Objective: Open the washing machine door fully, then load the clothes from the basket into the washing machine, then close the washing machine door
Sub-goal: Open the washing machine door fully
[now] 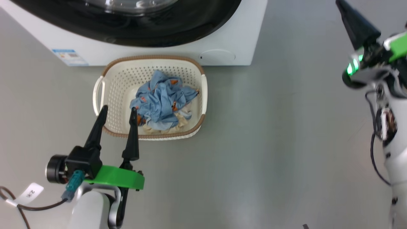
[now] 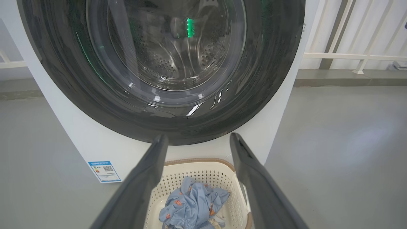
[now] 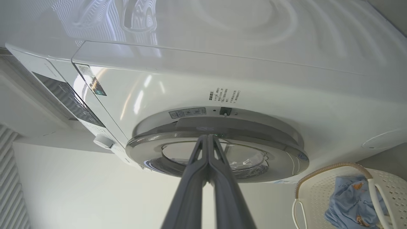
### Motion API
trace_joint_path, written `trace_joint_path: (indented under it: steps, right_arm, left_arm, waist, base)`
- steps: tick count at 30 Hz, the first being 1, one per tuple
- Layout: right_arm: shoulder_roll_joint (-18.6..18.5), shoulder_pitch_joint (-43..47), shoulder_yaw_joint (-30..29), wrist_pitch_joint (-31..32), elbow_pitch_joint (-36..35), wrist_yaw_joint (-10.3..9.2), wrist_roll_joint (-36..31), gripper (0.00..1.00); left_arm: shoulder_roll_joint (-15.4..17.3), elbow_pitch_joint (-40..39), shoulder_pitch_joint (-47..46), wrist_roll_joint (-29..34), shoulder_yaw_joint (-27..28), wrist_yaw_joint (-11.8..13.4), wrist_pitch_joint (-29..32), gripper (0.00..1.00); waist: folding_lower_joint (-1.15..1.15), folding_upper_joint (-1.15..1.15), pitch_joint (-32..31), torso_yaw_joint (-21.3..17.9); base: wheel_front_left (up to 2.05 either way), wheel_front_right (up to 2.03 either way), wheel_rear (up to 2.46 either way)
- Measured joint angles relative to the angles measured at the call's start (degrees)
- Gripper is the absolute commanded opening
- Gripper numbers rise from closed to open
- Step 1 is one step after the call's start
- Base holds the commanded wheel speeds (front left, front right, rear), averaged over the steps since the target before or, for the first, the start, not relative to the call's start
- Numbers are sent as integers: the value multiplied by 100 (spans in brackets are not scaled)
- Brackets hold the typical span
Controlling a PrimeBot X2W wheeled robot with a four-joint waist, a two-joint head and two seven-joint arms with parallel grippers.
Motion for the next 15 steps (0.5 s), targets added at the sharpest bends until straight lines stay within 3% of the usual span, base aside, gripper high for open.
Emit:
trace_joint_path:
  steps: [5,15]
  right_arm:
    - [38,-829,20,339,483,0,266,0]
    - [126,-2468,356,389,1534,0,204,0]
  left_arm:
    - [-2,-77,-114,-55,-119,52,-24,100]
    - [-7,-191,-422,-163,-417,145,-25,100]
  waist:
    - [0,0,230,139]
    - [0,0,706,459]
  base:
    - [0,0,0]
    - [0,0,0]
